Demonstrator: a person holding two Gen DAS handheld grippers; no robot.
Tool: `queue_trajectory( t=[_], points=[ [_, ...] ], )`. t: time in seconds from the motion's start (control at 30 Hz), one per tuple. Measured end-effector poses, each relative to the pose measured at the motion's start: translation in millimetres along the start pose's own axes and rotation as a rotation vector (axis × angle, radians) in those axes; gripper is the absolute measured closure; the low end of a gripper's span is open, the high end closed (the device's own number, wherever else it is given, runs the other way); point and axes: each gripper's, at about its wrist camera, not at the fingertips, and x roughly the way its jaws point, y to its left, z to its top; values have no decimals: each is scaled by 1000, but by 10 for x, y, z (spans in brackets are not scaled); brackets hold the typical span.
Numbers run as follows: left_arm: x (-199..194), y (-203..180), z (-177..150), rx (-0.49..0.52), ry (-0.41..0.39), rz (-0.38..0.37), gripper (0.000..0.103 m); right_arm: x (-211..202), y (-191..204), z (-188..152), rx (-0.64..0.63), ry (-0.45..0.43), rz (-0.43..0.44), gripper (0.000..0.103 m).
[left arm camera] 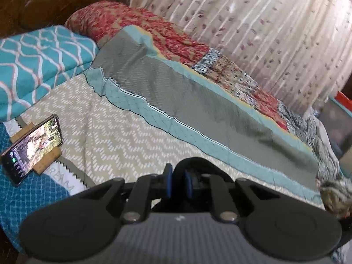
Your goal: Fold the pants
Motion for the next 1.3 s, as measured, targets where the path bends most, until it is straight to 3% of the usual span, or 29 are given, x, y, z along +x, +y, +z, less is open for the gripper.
queue_trajectory(
  t=[0.2,0.33,0.37,0.4,0.43,0.5,0.53,0.67,0.77,0.8,0.87,1.0,1.1,1.17,1.2,1.23,1.27,1.3],
  points=[
    [793,56,368,-14,67,-5,91,919,116,207,111,48,-110,74],
    [1396,-30,566,3,97,33,91,1644,396,237,98,36,-171,74],
    [1517,-66,577,9,94,49,90,1766,494,203,72,39,-169,69],
    [1632,-101,566,14,98,70,80,1928,573,169,23,51,-176,58],
    [1769,-142,530,24,125,104,64,2054,627,106,-19,71,-205,49],
    [1930,-213,399,58,187,220,53,2155,660,-100,-44,102,-274,44],
    [1931,-236,318,82,207,230,53,2120,657,-224,-65,123,-237,45],
    [1518,-216,-32,137,234,117,47,1610,642,-756,-286,263,-10,46],
    [1042,-166,-327,104,249,7,34,962,653,-1233,-486,367,180,45],
    [940,-194,-407,91,272,-35,25,746,671,-1414,-548,410,230,45],
    [755,-237,-645,85,313,-100,21,384,697,-1753,-673,499,316,45],
    [723,-343,-976,43,392,-171,13,-46,735,-2319,-856,645,421,43],
    [856,-426,-1161,-24,455,-221,12,-110,768,-2593,-939,724,438,41],
    [990,-457,-1279,-74,497,-263,15,-102,815,-2739,-1017,733,427,41],
    [1065,-473,-1350,-95,522,-267,32,-78,826,-2789,-1052,730,417,41],
    [1131,-495,-1429,-106,549,-270,60,-20,834,-2830,-1079,733,407,41],
    [1176,-515,-1495,-99,561,-256,74,17,857,-2883,-1102,734,388,44],
    [1197,-520,-1532,-95,565,-242,94,58,852,-2913,-1121,741,364,65]
  ],
)
